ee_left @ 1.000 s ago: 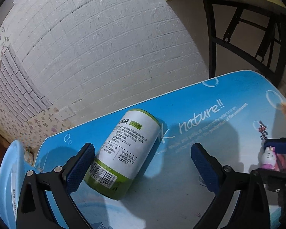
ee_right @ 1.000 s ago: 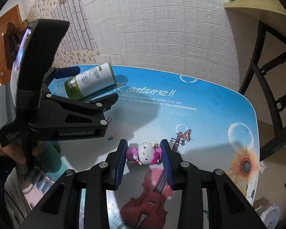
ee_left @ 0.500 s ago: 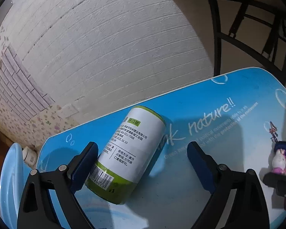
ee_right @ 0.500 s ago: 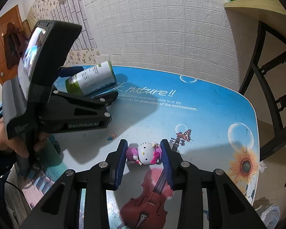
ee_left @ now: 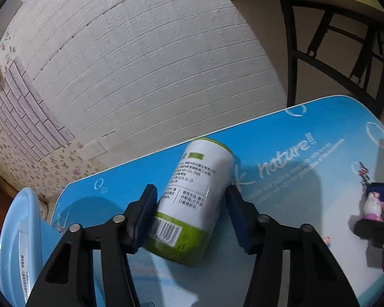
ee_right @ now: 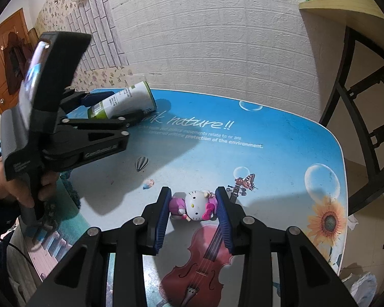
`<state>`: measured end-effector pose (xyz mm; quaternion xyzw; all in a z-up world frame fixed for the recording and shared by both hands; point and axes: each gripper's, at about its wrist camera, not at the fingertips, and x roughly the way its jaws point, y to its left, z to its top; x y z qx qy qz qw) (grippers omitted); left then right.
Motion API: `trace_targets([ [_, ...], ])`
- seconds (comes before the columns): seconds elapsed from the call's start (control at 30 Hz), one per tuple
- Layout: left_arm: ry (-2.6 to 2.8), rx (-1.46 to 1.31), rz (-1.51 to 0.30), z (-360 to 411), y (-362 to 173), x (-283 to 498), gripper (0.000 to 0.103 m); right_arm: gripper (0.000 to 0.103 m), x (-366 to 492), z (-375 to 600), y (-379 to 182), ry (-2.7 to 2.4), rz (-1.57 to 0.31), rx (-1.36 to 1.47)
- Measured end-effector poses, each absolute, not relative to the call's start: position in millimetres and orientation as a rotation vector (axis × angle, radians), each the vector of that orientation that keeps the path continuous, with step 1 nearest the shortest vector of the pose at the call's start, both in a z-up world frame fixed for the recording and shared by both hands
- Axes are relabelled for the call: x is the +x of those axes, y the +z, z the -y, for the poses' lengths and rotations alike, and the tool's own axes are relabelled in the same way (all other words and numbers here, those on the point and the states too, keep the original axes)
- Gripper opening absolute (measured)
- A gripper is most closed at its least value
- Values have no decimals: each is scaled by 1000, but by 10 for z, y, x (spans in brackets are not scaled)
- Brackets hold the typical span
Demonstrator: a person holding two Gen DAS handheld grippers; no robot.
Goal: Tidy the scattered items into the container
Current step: 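Lower the left gripper around the green-and-white canister and close it, then lift the green-and-white canister with the left gripper toward the blue basin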
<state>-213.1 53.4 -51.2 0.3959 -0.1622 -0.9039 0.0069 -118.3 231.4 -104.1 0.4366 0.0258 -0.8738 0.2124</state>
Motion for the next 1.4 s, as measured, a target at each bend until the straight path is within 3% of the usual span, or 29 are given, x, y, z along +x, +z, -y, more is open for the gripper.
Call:
trace_targets([
  [0.43,-2867,1275,509,-591,-493,-2119,47,37,-1180,-2323,-1039,-2442,-71,1219],
  [0.7,-2842,1373,310,-321,-580,-2243,49,37,-1184,-2342,-1041,-2433,-49,1217],
  [0.9,-2868,1395,267,-327,-597,-2233,43,37,-1195,-2356,-1044,-2433,-53,1216],
  [1.4,-2931,1466,173,-391,-534,-1844,43,36,-1139,-2323,-1047,-2475,-38,1237],
])
